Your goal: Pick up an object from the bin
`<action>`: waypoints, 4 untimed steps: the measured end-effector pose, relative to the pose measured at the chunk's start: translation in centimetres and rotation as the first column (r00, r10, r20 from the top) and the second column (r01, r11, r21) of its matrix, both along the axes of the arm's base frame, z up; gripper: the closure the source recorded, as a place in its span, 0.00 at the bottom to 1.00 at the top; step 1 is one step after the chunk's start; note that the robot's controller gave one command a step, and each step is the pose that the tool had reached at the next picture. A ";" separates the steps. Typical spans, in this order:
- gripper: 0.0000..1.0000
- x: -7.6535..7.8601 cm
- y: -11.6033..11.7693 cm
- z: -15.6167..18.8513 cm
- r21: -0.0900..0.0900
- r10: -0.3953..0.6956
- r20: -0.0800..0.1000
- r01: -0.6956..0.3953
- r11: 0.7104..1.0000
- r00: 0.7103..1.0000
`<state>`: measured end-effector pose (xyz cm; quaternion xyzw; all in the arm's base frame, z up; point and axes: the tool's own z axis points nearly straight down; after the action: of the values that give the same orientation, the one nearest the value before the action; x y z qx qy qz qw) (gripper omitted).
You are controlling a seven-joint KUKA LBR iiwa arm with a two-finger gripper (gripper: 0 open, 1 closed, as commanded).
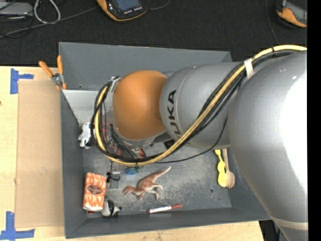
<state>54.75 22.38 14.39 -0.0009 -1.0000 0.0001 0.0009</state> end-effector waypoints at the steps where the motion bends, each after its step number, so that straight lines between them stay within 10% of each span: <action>1: 0.00 -0.6 -5.6 -4.0 0.002 0.300 0.001 -0.300 0.954 0.954; 2: 0.00 1.7 -12.0 -1.7 0.002 0.292 0.003 -0.292 0.956 0.956; 4: 0.00 -1.7 -12.5 -6.3 0.003 0.705 -0.004 -0.705 0.709 0.709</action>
Offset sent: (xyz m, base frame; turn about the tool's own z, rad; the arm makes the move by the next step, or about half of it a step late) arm 0.0200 -0.1251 -0.0131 -0.2933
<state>53.08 9.93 8.10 0.3804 -0.9248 -0.0001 0.0033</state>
